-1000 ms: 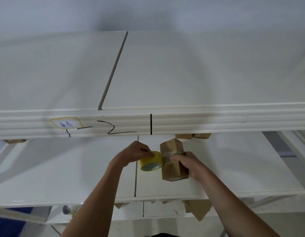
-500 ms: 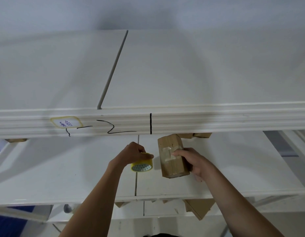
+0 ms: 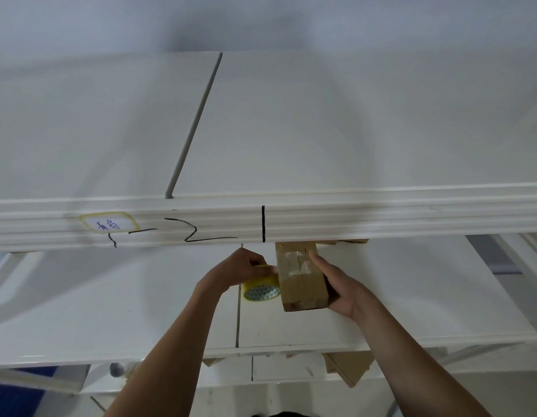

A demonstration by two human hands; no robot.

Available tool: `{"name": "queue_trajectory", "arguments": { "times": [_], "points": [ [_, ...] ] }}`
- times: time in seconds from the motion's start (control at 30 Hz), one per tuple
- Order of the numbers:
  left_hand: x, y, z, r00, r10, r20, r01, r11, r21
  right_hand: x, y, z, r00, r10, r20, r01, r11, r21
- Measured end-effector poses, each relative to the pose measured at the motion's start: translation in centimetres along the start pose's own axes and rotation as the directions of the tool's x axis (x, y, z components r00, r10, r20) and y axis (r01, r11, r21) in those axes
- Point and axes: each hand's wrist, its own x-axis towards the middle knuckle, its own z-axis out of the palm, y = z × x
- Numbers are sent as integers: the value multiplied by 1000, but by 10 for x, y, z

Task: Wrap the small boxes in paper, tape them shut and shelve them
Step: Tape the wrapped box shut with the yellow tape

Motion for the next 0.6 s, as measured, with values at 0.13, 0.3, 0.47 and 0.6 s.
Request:
{"name": "queue_trajectory", "arguments": {
  "times": [0.13,0.3,0.47,0.6],
  "points": [
    [-2,-5,2,1000,7,4,-7,999,-47,7,-1,-1,998,37,-57,-40,998,-39],
    [-3,-13,6,998,-16,-58,14,1000,-28,13,6,-9,977,-91,-192,48,975,-218],
    [-1,-6,12,993,2,-120,14,991,133,22,12,-5,954,-103,-282,-9,929,-370],
    [4,5,25,988,53,-144,-7,953,303,32,13,8,933,-117,-340,-127,777,-617]
  ]
}}
